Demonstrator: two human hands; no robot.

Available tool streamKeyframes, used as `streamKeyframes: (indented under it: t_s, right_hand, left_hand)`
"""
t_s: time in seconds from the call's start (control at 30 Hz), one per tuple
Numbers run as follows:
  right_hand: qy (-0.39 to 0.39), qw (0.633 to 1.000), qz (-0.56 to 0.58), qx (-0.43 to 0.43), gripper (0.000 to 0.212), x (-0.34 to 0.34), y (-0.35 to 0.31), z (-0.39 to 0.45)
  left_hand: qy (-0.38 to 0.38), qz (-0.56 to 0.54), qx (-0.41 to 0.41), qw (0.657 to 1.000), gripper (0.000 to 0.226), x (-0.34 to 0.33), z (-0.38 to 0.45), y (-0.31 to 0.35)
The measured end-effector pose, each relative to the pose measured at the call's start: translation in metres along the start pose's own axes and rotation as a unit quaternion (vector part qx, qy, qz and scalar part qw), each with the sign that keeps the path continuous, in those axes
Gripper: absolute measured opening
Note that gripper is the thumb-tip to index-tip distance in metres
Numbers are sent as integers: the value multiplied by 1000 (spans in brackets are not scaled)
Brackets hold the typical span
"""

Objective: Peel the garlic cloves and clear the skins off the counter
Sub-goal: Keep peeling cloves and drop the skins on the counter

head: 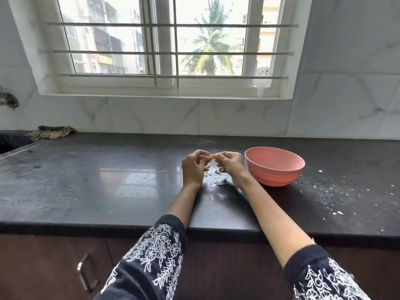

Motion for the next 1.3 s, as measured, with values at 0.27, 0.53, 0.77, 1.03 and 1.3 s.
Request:
streamKeyframes:
  t_s: [0.27,0.53,0.77,1.03,1.3]
  right_hand:
    - [1,1000,-25,5,13,-1,-2,-2]
    - [4,998,-57,16,18,-1,-4,-3]
    - [18,994,-104,31,19,0,-7,-3]
    - [23,993,-109,43,10,1,-14,-7]
    - [-3,996,-81,23,14,-1,-11,-10]
  left_hand:
    - [-23,-25,-10,999,11,-8,2,-4]
    - [-24,-46,-7,999,5,-6,2,-1]
    - [-15,-190,77,979,11,-7,5,-19]
    - [-43,-146,52,987,15,-12,7,-16]
    - [-58,-32,-34,997,12,-12,3,-5]
Point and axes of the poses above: each hand's wrist, its own z-axis towards the middle knuckle, its own x-axis out of the back of the hand, y = z × x, the point moved 7 cm from there along z, towards the middle knuckle, and after that the axes turned 7 degrees about -y, right-handed, at the moved point
